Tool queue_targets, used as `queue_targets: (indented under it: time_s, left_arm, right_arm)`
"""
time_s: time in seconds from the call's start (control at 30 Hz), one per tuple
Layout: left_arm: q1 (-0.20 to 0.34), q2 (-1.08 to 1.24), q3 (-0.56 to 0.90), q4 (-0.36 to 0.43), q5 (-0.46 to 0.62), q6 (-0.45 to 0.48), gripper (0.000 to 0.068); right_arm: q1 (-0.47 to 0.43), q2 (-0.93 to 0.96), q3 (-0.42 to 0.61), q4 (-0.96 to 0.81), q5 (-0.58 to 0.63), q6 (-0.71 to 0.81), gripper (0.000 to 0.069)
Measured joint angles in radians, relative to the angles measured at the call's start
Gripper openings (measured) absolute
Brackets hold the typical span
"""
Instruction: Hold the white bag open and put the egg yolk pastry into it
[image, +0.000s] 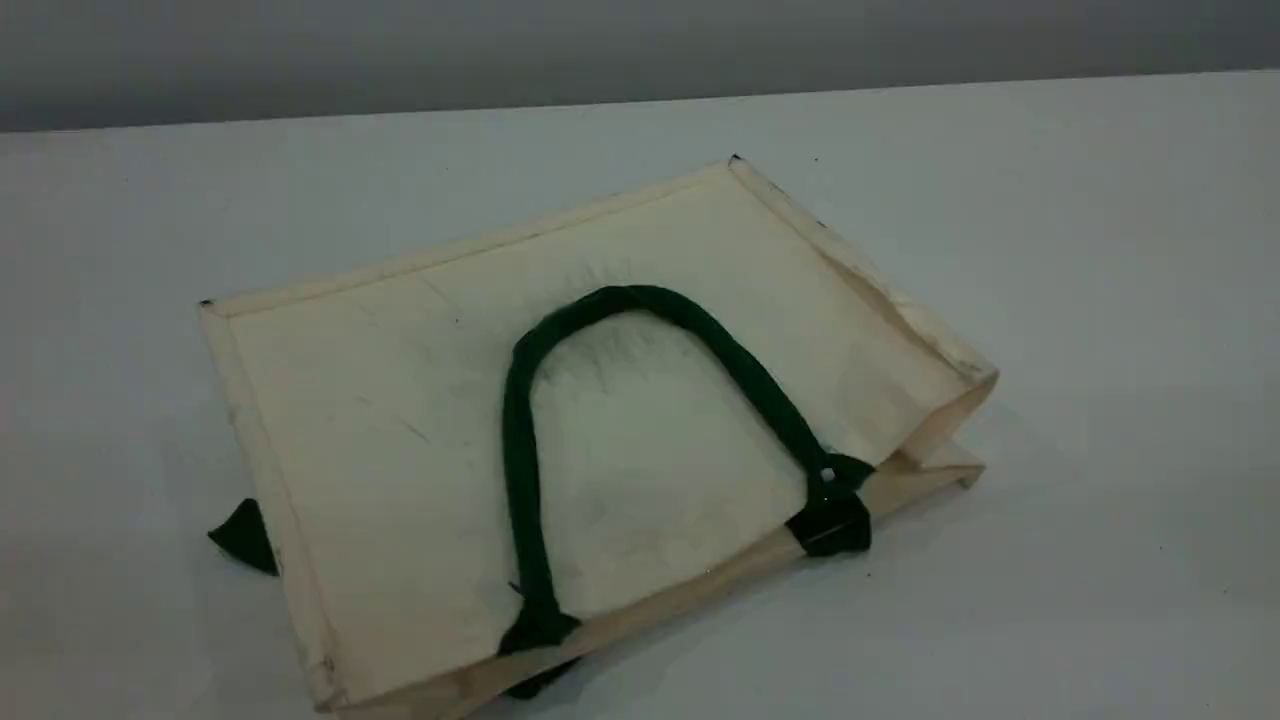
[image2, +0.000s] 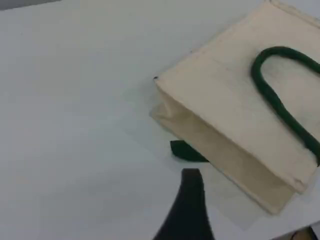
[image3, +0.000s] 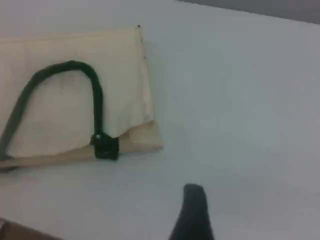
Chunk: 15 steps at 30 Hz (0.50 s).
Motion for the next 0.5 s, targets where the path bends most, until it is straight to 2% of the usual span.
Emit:
queue_targets:
  time_s: [0.5]
  left_arm:
    - [0.000,0.000,0.006,-0.008,-0.007,0.004,0.0589]
  right_arm:
    - [0.000,0.000,0.000,-0.008,-0.001,0.004,0.0519]
